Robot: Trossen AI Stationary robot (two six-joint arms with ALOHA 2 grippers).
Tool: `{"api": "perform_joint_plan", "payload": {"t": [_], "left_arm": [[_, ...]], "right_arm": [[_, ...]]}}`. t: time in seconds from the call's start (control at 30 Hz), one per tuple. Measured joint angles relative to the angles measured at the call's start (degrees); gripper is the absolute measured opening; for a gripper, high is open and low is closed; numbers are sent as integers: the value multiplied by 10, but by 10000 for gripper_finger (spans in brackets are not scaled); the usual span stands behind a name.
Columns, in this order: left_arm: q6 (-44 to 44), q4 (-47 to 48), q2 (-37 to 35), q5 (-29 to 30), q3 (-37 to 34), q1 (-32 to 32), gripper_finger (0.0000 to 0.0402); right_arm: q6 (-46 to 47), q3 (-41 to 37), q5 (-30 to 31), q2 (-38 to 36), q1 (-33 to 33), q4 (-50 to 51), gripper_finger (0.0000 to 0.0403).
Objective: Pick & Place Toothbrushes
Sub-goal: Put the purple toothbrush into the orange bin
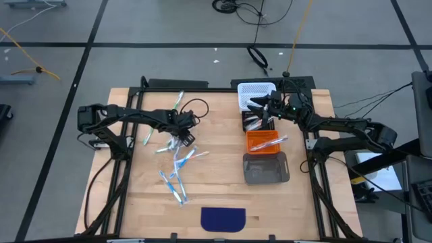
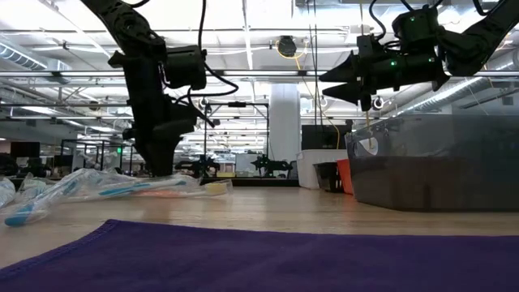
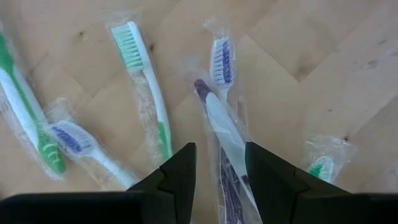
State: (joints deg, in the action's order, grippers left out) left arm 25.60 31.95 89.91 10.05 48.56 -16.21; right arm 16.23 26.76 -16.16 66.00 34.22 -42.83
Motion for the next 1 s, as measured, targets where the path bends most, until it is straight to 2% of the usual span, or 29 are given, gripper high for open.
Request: {"api": "perform_joint_plan", "payload": {"t": [0.23,0.3,0.4,0.43,0.7,0.9,1.0], "left_arm": [[0,-8,0,0,0,7,129],[0,-8,0,-1,0,9,100],[-12,-11,0,-4,0,10,28],[-16,-14,0,-8,0,9,14],[-35,-27,-2,-11,0,9,1],[-40,-17,-29,-9,3,9,0],[-27,-15,-43,-27,4,9,2]], "right_arm": [[0,0,0,0,0,6,221],[0,0,5,0,0,11,221],[0,0,14,0,0,19,221],[0,0,14,0,0,20,221],[0,0,14,0,0,20,221],[0,0,14,0,0,20,221],[0,0,26,0,0,20,221]]}}
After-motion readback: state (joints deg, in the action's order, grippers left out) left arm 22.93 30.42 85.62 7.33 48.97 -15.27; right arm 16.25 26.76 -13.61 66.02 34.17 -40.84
